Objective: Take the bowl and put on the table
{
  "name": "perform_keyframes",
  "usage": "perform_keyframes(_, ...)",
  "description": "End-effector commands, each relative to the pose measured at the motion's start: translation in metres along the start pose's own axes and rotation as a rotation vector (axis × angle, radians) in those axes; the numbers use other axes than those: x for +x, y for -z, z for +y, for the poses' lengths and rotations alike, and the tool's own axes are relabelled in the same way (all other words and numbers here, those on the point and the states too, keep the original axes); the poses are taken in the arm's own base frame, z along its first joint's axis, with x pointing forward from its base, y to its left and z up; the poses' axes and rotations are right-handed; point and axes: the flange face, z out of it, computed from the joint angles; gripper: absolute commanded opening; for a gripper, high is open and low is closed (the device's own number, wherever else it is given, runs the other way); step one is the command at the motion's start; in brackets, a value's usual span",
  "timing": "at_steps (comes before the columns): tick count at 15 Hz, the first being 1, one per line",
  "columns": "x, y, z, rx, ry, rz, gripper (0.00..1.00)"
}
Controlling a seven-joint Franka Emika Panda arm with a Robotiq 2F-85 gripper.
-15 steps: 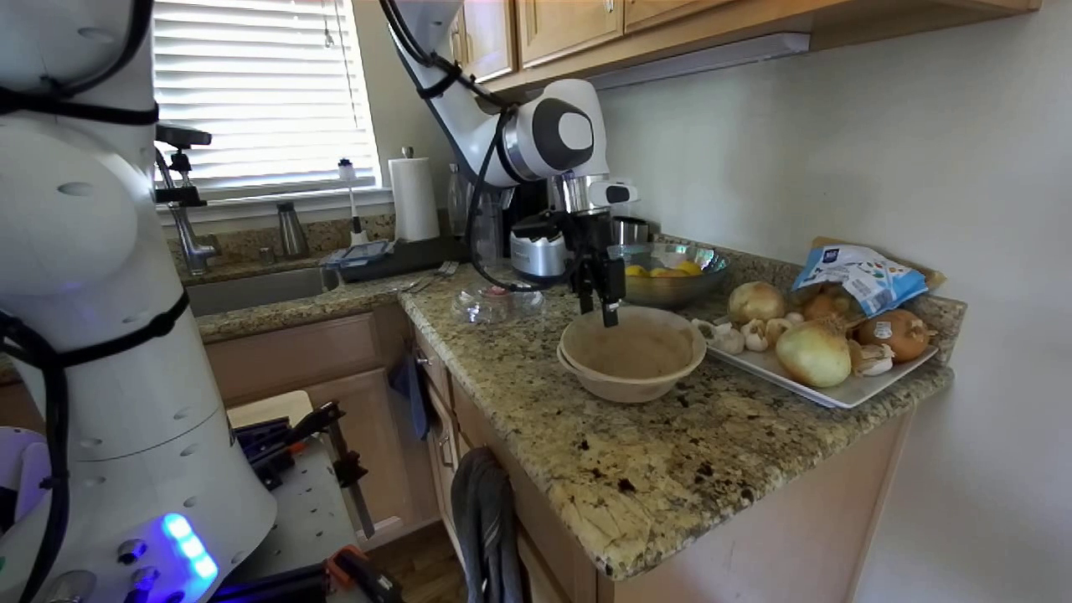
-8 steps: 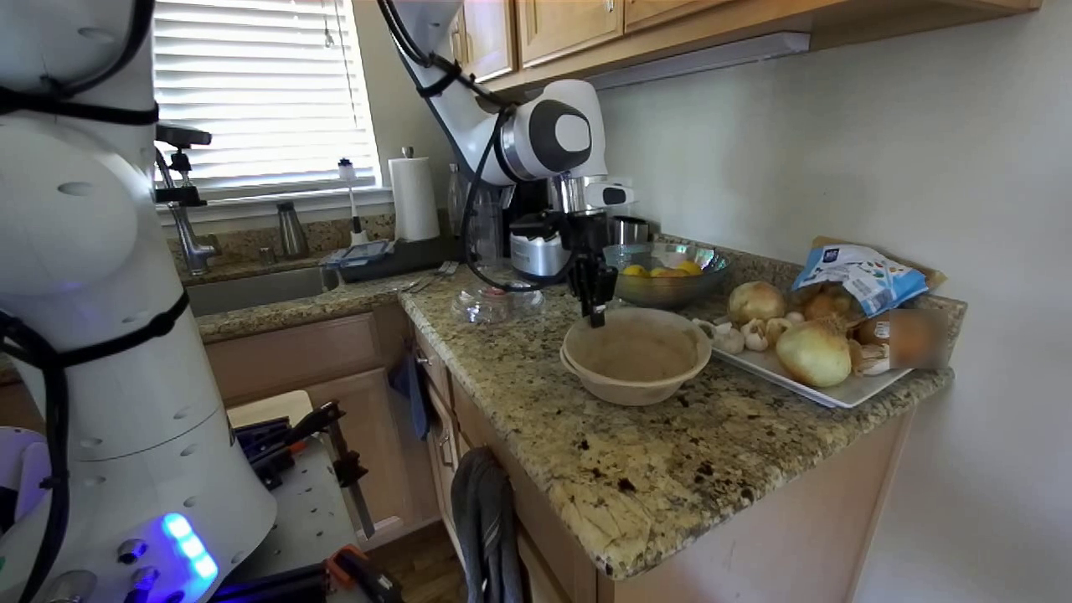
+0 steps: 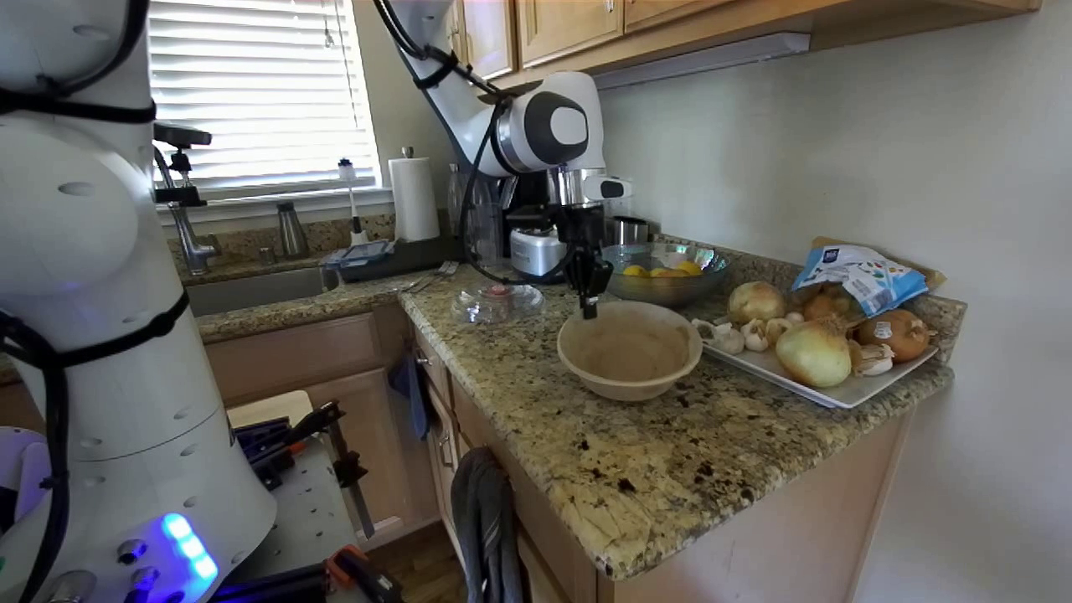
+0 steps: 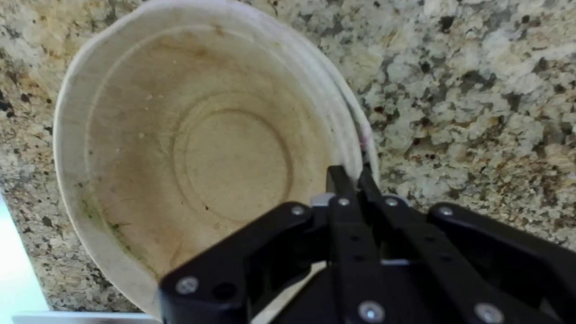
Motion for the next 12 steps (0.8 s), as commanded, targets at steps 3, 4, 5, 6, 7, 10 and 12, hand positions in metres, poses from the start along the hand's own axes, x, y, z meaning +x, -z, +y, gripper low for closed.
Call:
perform_keyframes(3,-0.02,0.038,0.003,-0.052,0.021,0.036,0.07)
perform_keyframes(4,-0.021,0.042,0.003,-0.065,0.034,0.044,0.06)
perform_keyframes(5,-0.023,0.047,0.002,-0.085,0.046,0.056,0.06)
perform_keyframes(6,-0.024,0.05,0.001,-0.104,0.064,0.061,0.06)
perform_keyframes(7,-0.026,0.053,0.001,-0.121,0.073,0.068,0.06)
perform_keyframes(10,-0.032,0.062,-0.004,-0.175,0.114,0.094,0.06)
perform_keyframes(12,-0.037,0.069,-0.011,-0.196,0.148,0.119,0.06)
